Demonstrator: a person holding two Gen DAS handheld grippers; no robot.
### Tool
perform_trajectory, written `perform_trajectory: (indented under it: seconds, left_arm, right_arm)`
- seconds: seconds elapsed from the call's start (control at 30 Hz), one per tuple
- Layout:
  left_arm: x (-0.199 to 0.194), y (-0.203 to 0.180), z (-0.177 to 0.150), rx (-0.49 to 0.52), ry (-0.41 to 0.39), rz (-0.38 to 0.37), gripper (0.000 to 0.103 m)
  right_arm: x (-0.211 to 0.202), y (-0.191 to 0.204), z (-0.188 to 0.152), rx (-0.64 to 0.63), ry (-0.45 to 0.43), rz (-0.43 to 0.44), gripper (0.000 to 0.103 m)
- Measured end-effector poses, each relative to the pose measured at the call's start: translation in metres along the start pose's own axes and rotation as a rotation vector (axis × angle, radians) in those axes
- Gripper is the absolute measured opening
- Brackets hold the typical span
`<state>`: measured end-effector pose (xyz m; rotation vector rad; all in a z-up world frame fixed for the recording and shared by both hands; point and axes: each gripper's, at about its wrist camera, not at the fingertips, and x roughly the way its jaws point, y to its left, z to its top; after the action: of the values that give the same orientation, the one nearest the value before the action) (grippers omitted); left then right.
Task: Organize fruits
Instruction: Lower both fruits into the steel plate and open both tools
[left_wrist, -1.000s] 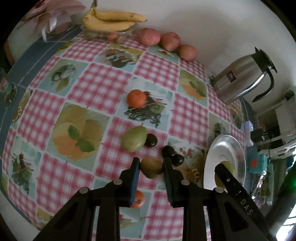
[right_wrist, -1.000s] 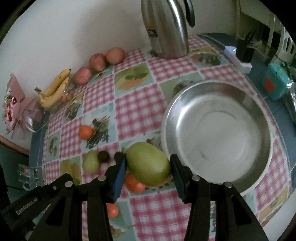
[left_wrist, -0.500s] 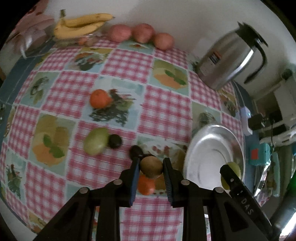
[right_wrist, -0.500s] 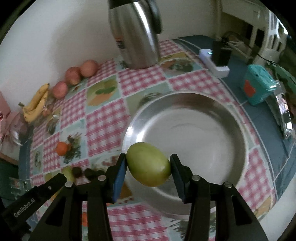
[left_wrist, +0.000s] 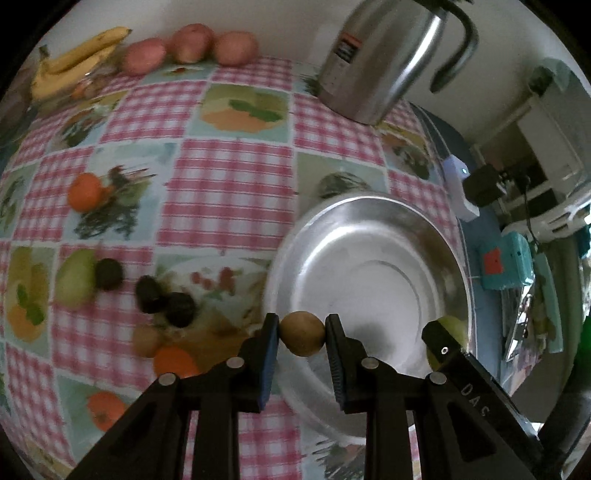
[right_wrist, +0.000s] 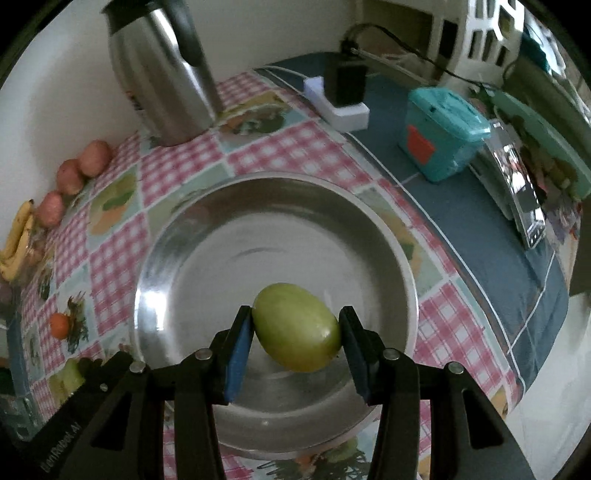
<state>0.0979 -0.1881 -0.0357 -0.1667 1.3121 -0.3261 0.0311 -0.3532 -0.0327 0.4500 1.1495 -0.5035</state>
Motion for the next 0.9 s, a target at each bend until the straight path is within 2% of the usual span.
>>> perform_trajectory:
  seconds: [0.33,0.9]
  left_arm:
    - [0.023,-0.01,0.006,0.042,-0.007,0.023,0.027]
    - [0.036,-0.006,0.003,0.035,0.023,0.031,0.028]
  right_arm:
    - [0.021,-0.019,-0.003,0.078,0.065,-0.013,0.049]
    - [0.025,-0.02,-0.006,0.083,0.103,-0.021,0.049]
